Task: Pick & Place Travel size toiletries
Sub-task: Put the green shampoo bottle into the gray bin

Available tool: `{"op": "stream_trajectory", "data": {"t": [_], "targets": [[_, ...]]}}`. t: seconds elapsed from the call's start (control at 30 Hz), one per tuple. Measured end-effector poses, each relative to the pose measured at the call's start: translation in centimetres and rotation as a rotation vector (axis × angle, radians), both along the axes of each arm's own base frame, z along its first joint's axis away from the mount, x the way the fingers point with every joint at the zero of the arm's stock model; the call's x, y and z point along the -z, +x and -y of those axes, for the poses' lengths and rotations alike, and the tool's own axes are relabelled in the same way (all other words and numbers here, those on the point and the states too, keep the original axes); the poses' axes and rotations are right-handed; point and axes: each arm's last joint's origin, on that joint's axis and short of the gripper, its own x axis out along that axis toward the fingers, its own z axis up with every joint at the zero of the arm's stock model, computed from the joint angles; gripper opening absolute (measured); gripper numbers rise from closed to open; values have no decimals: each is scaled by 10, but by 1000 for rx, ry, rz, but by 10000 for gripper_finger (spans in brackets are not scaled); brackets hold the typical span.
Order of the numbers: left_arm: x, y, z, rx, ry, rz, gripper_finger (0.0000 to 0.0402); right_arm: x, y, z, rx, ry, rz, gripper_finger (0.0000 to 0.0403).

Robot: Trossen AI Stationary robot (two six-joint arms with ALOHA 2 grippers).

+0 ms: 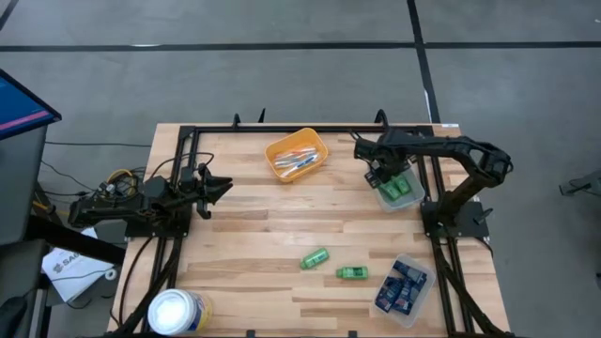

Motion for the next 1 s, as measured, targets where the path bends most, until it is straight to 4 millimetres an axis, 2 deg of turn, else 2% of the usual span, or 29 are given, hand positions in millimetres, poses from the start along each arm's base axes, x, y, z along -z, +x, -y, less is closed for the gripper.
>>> {"op": "stream_trajectory", "data": {"t": [0.2,0.37,0.47,0.63,0.8,0.9,1.0], "targets": [[0,0,0,0,0,0,92,3,3,2,-16,-12,39,189],[0,0,0,0,0,0,92,-1,5,1,-13,20,64,227],[0,0,0,-1,0,0,92,-20,12,0,-28,6,128,254],[0,0,0,-4,-1,0,92,-70,28,-9,-77,-84,325,269],[0,0,0,-4,-1,0,92,-110,49,-40,-203,-134,504,269],[0,0,0,-4,-1,0,92,-117,66,-70,-298,-130,596,269],[0,0,0,-4,-1,0,92,-113,83,-106,-410,-85,673,269]]}}
